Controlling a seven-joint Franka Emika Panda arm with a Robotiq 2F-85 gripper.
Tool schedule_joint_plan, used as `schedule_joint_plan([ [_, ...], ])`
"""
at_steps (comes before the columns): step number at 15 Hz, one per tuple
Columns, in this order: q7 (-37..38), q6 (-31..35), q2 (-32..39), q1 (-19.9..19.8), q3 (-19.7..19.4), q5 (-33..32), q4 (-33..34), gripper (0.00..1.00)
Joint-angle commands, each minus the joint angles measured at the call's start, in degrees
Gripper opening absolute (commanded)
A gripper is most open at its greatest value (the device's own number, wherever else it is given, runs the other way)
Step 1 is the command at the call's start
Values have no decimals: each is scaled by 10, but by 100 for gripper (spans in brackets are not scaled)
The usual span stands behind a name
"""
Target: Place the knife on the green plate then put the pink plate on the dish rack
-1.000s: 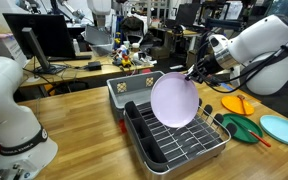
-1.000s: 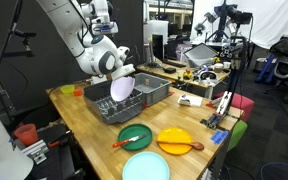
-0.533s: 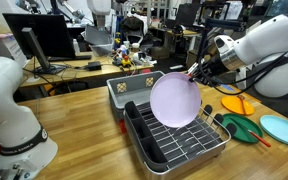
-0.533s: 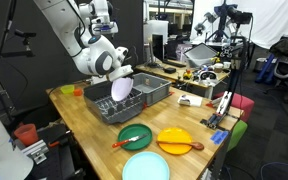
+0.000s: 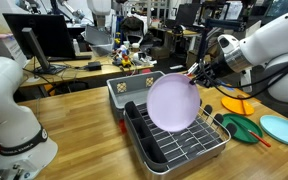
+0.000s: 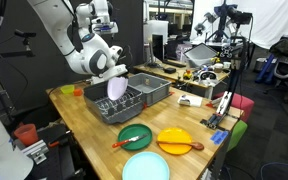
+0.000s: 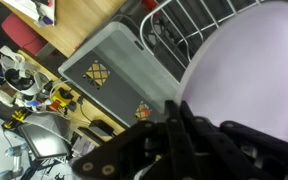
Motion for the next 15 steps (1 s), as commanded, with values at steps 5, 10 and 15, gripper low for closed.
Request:
schedule_joint_plan([
  [5, 32, -2, -6, -37, 14, -84, -67, 1],
  [10, 53, -2, -6, -52, 20, -100, -64, 1],
  [15, 55, -2, -16, -51, 20, -96, -49, 1],
])
